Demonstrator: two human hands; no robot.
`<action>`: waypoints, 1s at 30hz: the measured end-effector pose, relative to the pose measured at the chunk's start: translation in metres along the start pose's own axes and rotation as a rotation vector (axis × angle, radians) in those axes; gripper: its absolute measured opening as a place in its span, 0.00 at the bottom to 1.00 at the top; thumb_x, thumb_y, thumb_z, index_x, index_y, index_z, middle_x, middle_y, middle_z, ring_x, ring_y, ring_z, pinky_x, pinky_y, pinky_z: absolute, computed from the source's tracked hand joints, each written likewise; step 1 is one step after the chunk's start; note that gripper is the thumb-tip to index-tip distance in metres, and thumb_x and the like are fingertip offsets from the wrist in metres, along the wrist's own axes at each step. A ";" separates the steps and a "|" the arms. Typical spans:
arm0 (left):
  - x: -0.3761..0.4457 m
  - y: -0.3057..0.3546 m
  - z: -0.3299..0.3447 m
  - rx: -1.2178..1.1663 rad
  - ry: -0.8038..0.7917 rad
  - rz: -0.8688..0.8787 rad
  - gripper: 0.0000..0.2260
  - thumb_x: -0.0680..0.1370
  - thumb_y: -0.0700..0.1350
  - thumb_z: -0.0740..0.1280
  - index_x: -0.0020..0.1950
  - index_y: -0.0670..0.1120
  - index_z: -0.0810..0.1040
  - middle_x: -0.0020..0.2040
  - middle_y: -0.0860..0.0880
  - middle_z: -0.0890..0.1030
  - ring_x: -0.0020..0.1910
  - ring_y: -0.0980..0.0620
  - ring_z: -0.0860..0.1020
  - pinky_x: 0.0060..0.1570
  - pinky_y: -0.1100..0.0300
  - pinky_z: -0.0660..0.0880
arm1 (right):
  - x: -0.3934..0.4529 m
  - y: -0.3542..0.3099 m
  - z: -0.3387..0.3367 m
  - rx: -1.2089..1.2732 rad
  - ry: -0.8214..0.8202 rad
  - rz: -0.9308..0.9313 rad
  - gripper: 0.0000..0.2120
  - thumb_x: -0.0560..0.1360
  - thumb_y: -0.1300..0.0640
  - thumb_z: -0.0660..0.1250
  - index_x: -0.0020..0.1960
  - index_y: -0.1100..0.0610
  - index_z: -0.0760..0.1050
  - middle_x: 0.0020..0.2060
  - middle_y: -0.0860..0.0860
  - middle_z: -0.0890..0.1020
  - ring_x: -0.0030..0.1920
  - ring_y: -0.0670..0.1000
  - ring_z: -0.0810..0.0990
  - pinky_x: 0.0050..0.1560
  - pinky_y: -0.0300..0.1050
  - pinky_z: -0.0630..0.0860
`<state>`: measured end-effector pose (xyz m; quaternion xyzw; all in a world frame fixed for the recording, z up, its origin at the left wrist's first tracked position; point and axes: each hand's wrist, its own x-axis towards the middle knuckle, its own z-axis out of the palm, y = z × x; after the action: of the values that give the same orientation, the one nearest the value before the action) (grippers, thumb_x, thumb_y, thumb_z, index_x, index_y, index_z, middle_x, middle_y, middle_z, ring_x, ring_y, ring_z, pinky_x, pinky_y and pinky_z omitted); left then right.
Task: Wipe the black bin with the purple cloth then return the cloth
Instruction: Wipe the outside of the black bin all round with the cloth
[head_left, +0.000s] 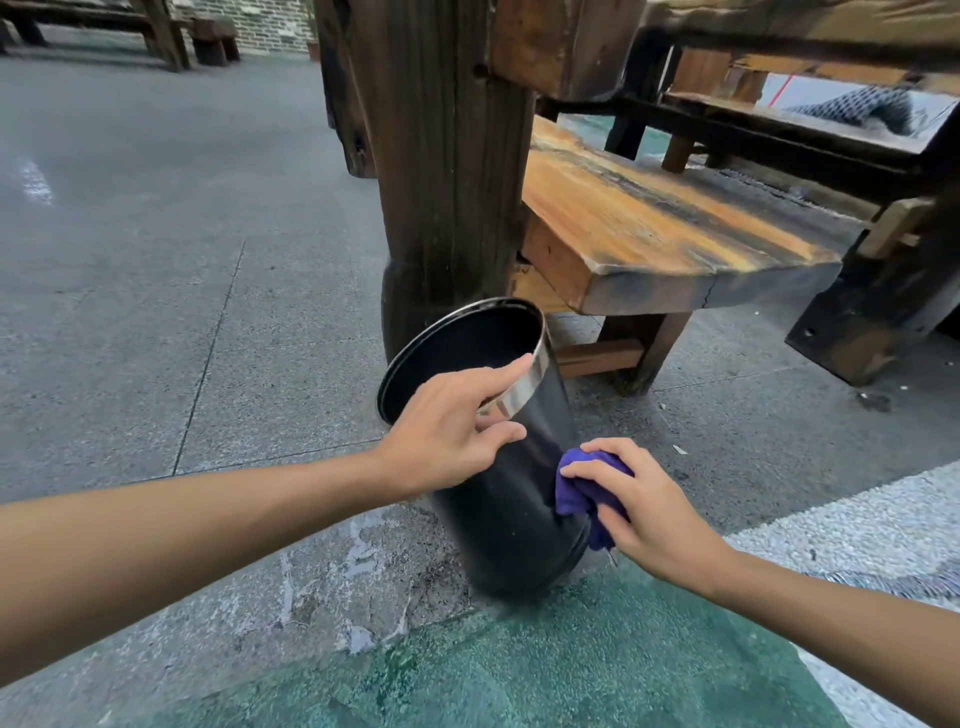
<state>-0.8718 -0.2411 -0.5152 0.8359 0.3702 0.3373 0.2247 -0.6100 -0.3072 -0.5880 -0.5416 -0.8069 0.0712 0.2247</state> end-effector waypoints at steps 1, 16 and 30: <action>0.003 0.005 -0.001 0.014 -0.002 -0.010 0.30 0.76 0.42 0.75 0.77 0.53 0.72 0.41 0.57 0.80 0.38 0.63 0.82 0.50 0.56 0.79 | 0.000 -0.002 -0.001 0.007 0.008 -0.003 0.29 0.70 0.70 0.67 0.65 0.46 0.75 0.65 0.49 0.72 0.62 0.54 0.73 0.65 0.52 0.72; 0.017 0.015 -0.078 0.186 -0.029 -0.352 0.18 0.70 0.49 0.81 0.60 0.50 0.87 0.38 0.59 0.82 0.33 0.72 0.78 0.29 0.81 0.65 | 0.044 -0.055 -0.019 0.257 0.232 -0.051 0.26 0.69 0.71 0.69 0.62 0.51 0.80 0.59 0.47 0.77 0.62 0.44 0.77 0.65 0.36 0.69; 0.008 -0.050 -0.129 0.311 -0.236 -0.153 0.26 0.81 0.62 0.54 0.77 0.55 0.72 0.79 0.54 0.67 0.77 0.56 0.65 0.79 0.54 0.59 | 0.141 -0.099 -0.013 0.513 0.181 0.291 0.16 0.76 0.53 0.72 0.63 0.47 0.81 0.58 0.43 0.84 0.61 0.46 0.79 0.67 0.44 0.72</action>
<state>-0.9851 -0.1880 -0.4567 0.8637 0.4512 0.1580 0.1598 -0.7320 -0.2211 -0.5001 -0.5813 -0.6532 0.2556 0.4125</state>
